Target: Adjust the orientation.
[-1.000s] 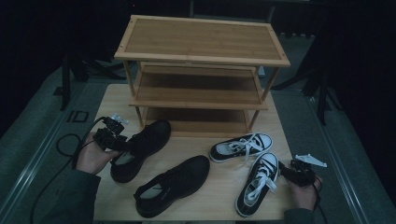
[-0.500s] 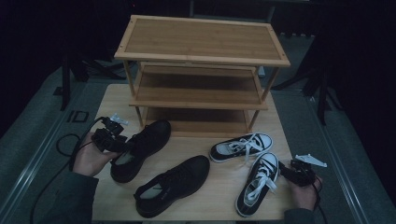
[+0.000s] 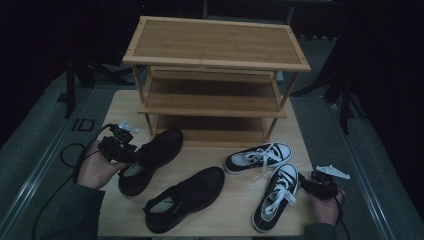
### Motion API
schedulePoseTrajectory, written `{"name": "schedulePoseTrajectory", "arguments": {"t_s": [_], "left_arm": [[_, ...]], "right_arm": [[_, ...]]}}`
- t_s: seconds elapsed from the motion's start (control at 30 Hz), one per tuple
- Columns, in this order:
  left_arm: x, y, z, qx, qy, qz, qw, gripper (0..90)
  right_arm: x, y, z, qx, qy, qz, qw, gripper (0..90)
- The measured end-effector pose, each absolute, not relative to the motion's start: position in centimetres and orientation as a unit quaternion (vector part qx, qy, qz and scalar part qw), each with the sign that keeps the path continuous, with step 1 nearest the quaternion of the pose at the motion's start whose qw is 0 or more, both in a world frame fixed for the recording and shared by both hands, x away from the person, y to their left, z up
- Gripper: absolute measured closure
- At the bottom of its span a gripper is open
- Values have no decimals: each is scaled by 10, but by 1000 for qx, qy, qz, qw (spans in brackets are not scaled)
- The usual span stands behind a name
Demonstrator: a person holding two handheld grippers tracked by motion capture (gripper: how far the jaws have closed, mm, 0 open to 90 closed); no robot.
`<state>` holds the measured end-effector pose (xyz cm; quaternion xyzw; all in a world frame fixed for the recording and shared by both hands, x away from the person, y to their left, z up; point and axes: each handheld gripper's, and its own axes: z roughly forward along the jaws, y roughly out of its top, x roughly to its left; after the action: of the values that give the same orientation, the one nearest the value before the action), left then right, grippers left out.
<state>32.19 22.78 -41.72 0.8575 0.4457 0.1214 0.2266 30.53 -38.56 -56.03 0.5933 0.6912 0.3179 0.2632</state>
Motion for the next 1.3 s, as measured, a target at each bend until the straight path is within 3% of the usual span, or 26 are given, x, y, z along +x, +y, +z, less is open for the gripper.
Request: {"name": "schedulePoseTrajectory", "arguments": {"t_s": [1.3], "left_arm": [[308, 203, -413, 881, 393, 97, 245, 600]], "right_arm": [[305, -386, -560, 593, 691, 318, 263, 410]]}}
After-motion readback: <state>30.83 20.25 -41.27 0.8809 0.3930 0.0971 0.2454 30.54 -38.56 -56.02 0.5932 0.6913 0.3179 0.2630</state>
